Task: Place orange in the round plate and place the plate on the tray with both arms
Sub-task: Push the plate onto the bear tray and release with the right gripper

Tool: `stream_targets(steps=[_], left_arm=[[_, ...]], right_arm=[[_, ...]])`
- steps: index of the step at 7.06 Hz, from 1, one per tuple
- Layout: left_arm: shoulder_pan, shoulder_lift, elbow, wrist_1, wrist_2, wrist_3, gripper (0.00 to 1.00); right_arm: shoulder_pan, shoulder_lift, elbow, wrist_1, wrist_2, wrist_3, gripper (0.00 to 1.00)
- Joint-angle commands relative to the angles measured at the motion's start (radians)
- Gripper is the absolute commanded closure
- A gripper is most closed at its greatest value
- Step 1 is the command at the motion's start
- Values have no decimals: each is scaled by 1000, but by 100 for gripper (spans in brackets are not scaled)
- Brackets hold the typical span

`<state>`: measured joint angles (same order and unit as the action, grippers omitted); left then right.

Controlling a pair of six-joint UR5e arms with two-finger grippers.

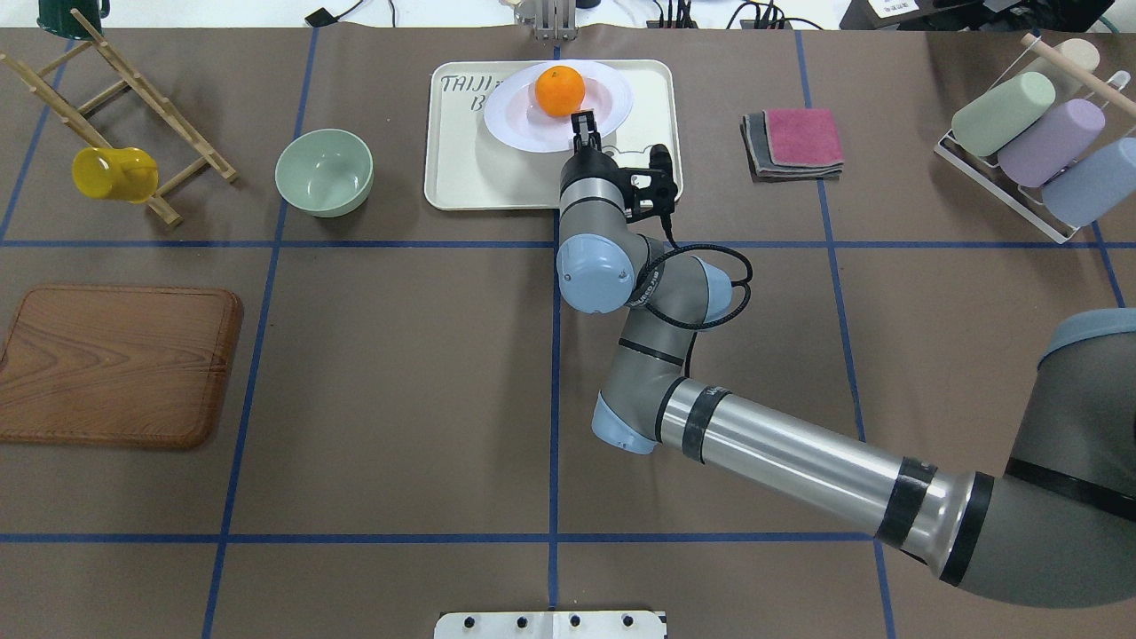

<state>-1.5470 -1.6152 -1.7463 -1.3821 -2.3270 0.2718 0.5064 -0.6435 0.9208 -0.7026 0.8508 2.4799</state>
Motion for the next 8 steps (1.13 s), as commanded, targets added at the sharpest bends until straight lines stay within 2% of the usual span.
stream_targets(steps=[1,2,4,5,7,8], left_arm=[[-1,1,-1,0,0,1,2],[-1,1,-1,0,0,1,2],[1,23,-1,-6,0,4,2],[2,24,-1,-6,0,-2,2],[1,26,-2,-11,0,1,2],[-1,35,-5,-11,-12,0,2]], right_arm=[[-11,-142,297,-69,147,-275,0],[-6,-203,408,-148,225,-430,0],[105,-246,519,-428,531,-717,0],[171,-304,605,-505,662,-881,0],[416,-408,726,-653,1068,-1222,0],[511,-479,750,-669,1170,-1432,0]])
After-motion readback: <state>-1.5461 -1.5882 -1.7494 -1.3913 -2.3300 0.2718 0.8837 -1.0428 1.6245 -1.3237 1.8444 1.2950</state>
